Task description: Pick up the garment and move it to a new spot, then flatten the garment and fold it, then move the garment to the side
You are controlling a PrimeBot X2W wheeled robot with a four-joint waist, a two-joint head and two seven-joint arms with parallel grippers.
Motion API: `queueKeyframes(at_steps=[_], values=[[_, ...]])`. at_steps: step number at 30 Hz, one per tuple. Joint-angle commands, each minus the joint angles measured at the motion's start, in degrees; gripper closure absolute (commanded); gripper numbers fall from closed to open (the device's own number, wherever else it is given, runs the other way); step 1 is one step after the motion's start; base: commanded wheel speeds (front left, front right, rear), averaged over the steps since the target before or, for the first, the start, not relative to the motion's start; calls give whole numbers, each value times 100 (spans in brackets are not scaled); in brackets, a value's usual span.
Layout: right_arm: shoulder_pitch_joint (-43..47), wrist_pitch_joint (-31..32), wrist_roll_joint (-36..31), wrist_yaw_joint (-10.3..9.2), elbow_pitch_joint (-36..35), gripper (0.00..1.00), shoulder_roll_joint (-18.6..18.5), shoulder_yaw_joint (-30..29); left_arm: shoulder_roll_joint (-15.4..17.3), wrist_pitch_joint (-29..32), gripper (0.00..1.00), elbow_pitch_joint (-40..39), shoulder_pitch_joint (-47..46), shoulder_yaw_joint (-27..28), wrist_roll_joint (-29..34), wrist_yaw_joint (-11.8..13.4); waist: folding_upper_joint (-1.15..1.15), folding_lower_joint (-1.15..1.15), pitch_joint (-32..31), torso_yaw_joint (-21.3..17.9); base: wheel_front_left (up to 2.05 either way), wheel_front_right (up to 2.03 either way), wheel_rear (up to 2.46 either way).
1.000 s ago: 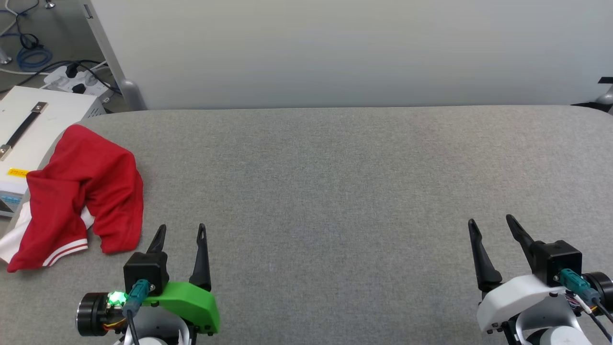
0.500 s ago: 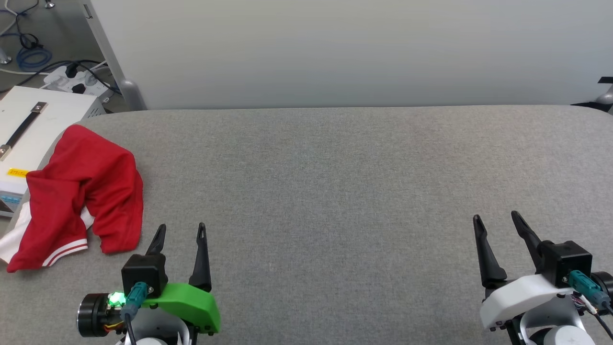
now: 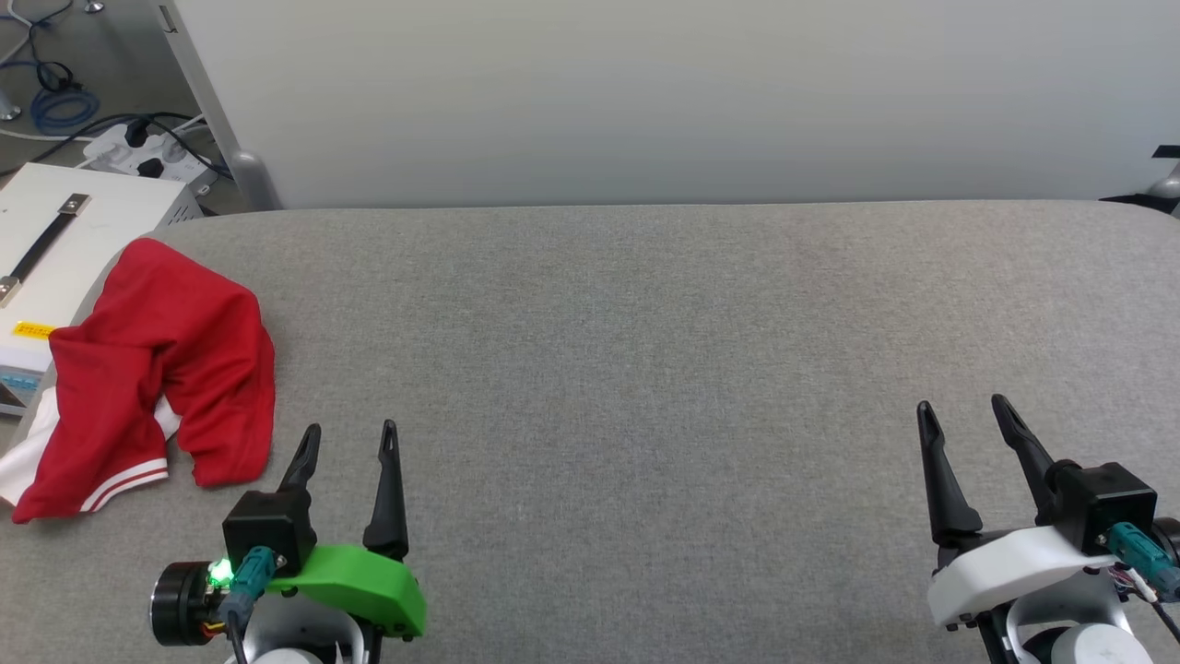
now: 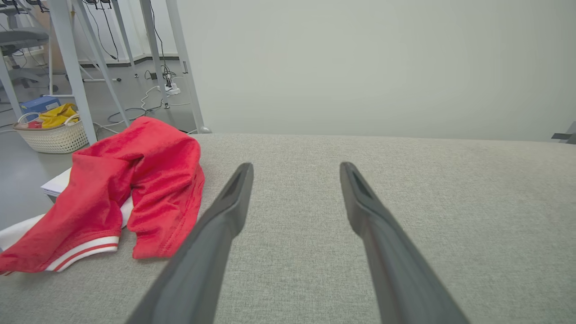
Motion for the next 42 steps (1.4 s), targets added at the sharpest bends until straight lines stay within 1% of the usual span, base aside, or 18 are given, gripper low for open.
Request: queueKeyframes(at_steps=[1, 42], values=[[-68, -69, 33, -2, -50, 0, -5, -11, -13, -61, 0, -20, -41, 8, -42, -40, 0, 0, 1, 0, 0, 0, 0], [-93, -549, 91, -3, 242, 0, -6, 39, -23, -547, 0, 494, -89, -202, -330, -101, 0, 0, 80, 10, 0, 0, 0]])
